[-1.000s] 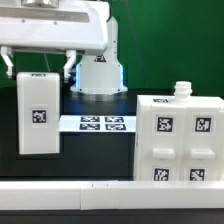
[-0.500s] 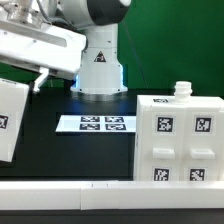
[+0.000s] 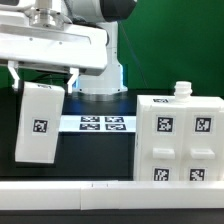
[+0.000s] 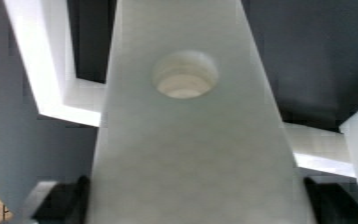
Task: Assemble cabinet
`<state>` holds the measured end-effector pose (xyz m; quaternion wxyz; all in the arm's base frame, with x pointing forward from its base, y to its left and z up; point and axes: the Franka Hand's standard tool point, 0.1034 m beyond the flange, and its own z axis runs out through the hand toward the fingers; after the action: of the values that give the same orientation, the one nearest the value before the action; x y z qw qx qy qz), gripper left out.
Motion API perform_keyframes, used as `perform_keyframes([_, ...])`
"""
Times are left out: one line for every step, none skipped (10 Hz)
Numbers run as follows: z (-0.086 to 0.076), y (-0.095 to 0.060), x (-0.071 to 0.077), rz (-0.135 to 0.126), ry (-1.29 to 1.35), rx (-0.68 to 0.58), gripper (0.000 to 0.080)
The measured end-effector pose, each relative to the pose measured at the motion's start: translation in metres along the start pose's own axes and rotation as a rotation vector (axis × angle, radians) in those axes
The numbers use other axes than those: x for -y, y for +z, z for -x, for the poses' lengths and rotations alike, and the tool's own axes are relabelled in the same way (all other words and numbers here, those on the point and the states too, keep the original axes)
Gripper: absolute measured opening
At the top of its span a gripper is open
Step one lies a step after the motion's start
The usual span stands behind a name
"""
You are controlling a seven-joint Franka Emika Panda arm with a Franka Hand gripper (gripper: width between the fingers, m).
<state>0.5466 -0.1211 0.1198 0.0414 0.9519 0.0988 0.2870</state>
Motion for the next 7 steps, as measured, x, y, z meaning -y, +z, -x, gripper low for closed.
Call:
perform_keyframes([0.0063,0.0049,0.0009,-0.005,0.008,0.007,0.0563])
perform_keyframes([0.0112,0.0081,0.0019,-0.012,0.013,0.017,0.0563])
perform_keyframes([0.0104,0.0077,0.0023,-0.013,0.012,0.017,0.0565])
perform_keyframes([0.0108,0.0080,0.0025,-0.014,0.012,0.018,0.0565])
perform_keyframes([0.0111,0.0081,0.0026,-0.014,0.012,0.018,0.0749])
perform_keyframes([0.0111,0.0082,0.0026,-0.014,0.012,0.018,0.0784])
perform_keyframes([0.0112,0.0082,0.0027,-0.014,0.012,0.019,0.0784])
